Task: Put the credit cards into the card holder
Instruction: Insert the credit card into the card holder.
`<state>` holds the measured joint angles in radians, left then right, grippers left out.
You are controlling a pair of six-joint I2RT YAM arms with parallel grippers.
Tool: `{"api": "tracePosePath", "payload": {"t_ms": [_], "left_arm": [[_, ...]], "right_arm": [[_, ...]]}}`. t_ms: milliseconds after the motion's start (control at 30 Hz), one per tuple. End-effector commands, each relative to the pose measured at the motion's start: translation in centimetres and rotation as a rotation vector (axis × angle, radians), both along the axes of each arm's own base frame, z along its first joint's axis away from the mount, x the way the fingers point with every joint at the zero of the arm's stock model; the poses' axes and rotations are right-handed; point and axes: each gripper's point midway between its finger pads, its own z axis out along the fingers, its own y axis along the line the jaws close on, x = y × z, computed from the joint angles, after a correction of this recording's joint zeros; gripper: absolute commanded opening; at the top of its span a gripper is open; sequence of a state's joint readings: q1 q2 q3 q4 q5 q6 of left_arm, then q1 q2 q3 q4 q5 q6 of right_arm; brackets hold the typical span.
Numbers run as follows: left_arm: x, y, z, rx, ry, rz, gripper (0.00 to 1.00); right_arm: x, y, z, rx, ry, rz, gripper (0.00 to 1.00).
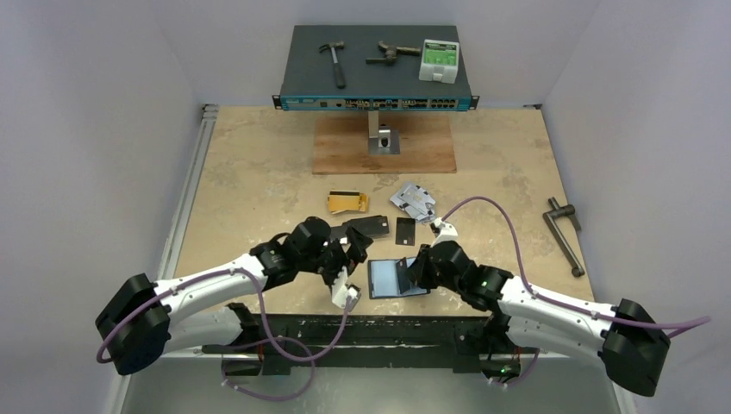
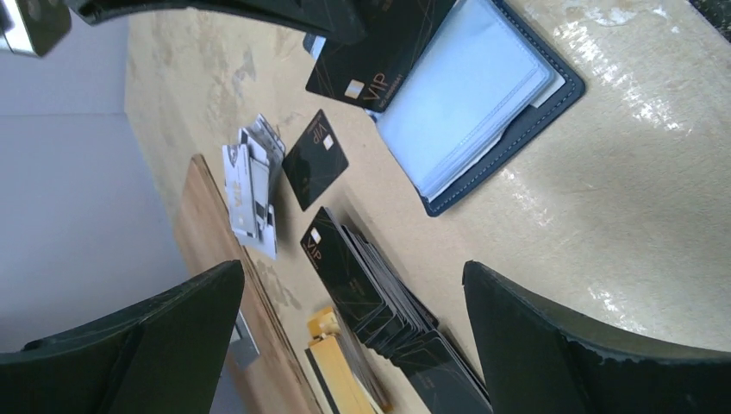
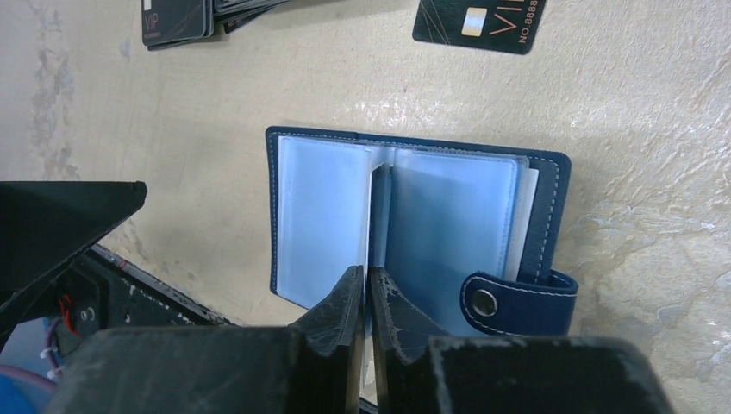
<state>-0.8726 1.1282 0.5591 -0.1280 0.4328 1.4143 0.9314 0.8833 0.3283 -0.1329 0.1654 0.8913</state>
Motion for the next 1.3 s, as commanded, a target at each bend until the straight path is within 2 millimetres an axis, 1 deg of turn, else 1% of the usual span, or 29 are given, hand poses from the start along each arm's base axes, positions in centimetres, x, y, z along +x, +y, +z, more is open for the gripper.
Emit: {"api": "tracePosePath", "payload": {"t_ms": [0, 33, 133, 167, 233, 267, 333, 367, 400, 433, 533, 567, 600, 633, 667, 700, 733, 800, 833, 900, 967, 1000, 1133, 1267], "left_arm": [[-2.1, -0.7, -1.1, -0.031, -0.009, -0.142, 1.0], [-2.0, -0.9, -1.3, -0.031, -0.009, -0.15, 1.0], [-2.3, -1.2, -2.0, -0.014, -0.02, -0.196, 1.0], [-2.6, -1.1, -2.4, -0.007, -0.031, -0.22, 0.91], [-3.3, -0.8, -3.3, 0.046, -0.051, -0.275, 0.69], [-3.5, -0.7, -3.5, 0.065, -0.044, -0.276, 0.64], [-3.4, -1.1, -3.1, 0.032, -0.021, -0.241, 0.59], [-3.3, -1.2, -3.0, 0.022, -0.029, -0.232, 0.55], [-3.2, -1.2, -3.2, 0.027, -0.04, -0.231, 0.5], [-3.2, -1.2, -3.3, 0.038, -0.049, -0.228, 0.48], [-3.0, -1.2, -3.6, 0.077, -0.042, -0.191, 0.48], [-3.0, -1.1, -3.6, 0.091, -0.038, -0.189, 0.41], [-3.0, -1.1, -3.9, 0.107, -0.038, -0.193, 0.29], [-3.0, -1.1, -4.1, 0.109, -0.031, -0.185, 0.19], [-2.9, -1.4, -4.0, 0.09, -0.026, -0.17, 0.12], [-2.7, -1.6, -4.0, 0.077, -0.038, -0.173, 0.07], [-2.8, -1.7, -4.4, 0.081, -0.047, -0.188, 0.03], [-3.0, -1.9, -5.0, 0.084, -0.043, -0.208, 0.01], [-2.9, -2.2, -5.0, 0.082, -0.039, -0.214, 0.01], [-2.9, -2.6, -5.1, 0.087, -0.033, -0.231, 0.03], [-3.2, -2.6, -5.7, 0.117, -0.03, -0.267, 0.04], [-3.3, -2.5, -5.9, 0.131, -0.024, -0.283, 0.04], [-3.6, -2.4, -6.9, 0.159, -0.021, -0.337, 0.11], [-3.4, -2.6, -7.6, 0.191, -0.008, -0.352, 0.15]], "right_arm": [[-0.2, 0.6, -0.1, 0.027, 0.003, 0.012, 0.02], [-0.2, 0.6, -0.2, 0.025, 0.006, 0.015, 0.0], [-0.3, 0.5, -0.5, 0.022, 0.009, 0.012, 0.0], [-0.3, 0.4, -0.5, 0.024, 0.009, 0.008, 0.0], [-0.3, 0.3, -0.6, 0.026, 0.008, 0.005, 0.0], [-0.4, 0.2, -0.6, 0.025, 0.007, 0.003, 0.0], [-0.4, 0.1, -0.5, 0.033, 0.003, -0.002, 0.0], [-0.5, 0.1, -0.5, 0.038, 0.003, 0.0, 0.0], [-0.6, 0.0, -0.5, 0.045, 0.003, 0.0, 0.0], [-0.7, 0.0, -0.7, 0.049, 0.008, 0.004, 0.0], [-0.9, -0.1, -0.8, 0.058, 0.008, 0.007, 0.0], [-1.0, 0.0, -0.7, 0.066, 0.003, 0.011, 0.0], [-1.0, 0.2, -0.6, 0.08, -0.003, 0.016, 0.0], [-1.0, 0.3, -0.6, 0.089, -0.005, 0.021, 0.0], [-1.0, 0.4, -0.5, 0.094, -0.007, 0.024, 0.0], [-1.0, 0.5, -0.5, 0.093, -0.007, 0.03, 0.0], [-1.0, 0.6, -0.5, 0.092, -0.006, 0.033, 0.0], [-1.0, 0.6, -0.5, 0.09, 0.0, 0.033, 0.0], [-1.0, 0.6, -0.4, 0.093, 0.0, 0.031, 0.0], [-1.0, 0.6, -0.4, 0.099, 0.001, 0.022, 0.0], [-1.0, 0.4, -0.5, 0.1, 0.006, 0.01, 0.0], [-1.1, 0.3, -0.6, 0.095, 0.01, 0.006, 0.0], [-1.3, 0.0, -1.4, 0.066, 0.041, 0.0, 0.0], [-1.6, -0.4, -2.8, 0.02, 0.091, -0.017, 0.0]]}}
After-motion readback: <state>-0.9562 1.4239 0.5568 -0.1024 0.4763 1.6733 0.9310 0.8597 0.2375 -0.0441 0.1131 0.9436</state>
